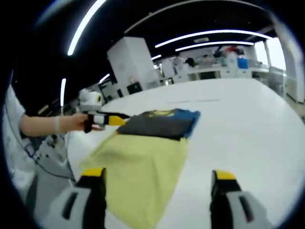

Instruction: Fold the garment on the visible template until the final outline fits inside the template.

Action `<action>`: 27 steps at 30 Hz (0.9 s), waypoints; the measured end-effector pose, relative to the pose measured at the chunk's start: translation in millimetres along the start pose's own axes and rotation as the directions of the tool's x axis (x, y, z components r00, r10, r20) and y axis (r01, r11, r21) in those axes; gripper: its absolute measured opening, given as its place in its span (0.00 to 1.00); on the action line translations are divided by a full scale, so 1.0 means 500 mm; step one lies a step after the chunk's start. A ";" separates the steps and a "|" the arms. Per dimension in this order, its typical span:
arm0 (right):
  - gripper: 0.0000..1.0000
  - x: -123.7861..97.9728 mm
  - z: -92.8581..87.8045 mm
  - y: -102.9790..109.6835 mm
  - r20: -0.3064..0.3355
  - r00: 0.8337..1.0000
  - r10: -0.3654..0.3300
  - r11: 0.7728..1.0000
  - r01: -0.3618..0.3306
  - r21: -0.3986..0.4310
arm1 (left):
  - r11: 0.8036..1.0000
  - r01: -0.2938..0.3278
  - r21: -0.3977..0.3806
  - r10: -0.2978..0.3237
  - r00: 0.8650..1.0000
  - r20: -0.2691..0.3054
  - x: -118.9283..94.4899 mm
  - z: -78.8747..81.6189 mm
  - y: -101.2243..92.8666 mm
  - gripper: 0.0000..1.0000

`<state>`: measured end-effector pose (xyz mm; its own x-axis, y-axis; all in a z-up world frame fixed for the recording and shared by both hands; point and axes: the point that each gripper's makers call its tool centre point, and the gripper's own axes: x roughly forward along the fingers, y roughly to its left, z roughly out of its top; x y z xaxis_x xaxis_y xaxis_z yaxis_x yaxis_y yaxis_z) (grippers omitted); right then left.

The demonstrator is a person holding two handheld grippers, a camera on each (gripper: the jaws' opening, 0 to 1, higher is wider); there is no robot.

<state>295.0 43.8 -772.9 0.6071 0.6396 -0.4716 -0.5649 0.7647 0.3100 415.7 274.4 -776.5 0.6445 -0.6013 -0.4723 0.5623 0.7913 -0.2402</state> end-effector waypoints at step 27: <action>0.88 -0.022 -0.057 -0.023 -0.095 0.995 -0.026 0.999 0.023 -0.034 | 0.996 -0.081 -0.020 0.079 0.991 -0.110 -0.250 -0.164 0.029 0.73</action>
<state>278.9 26.0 -794.9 0.5657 0.6088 -0.5562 -0.5692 0.7763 0.2707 300.7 369.8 -790.7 0.6260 -0.5213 -0.5800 0.4973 0.8397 -0.2180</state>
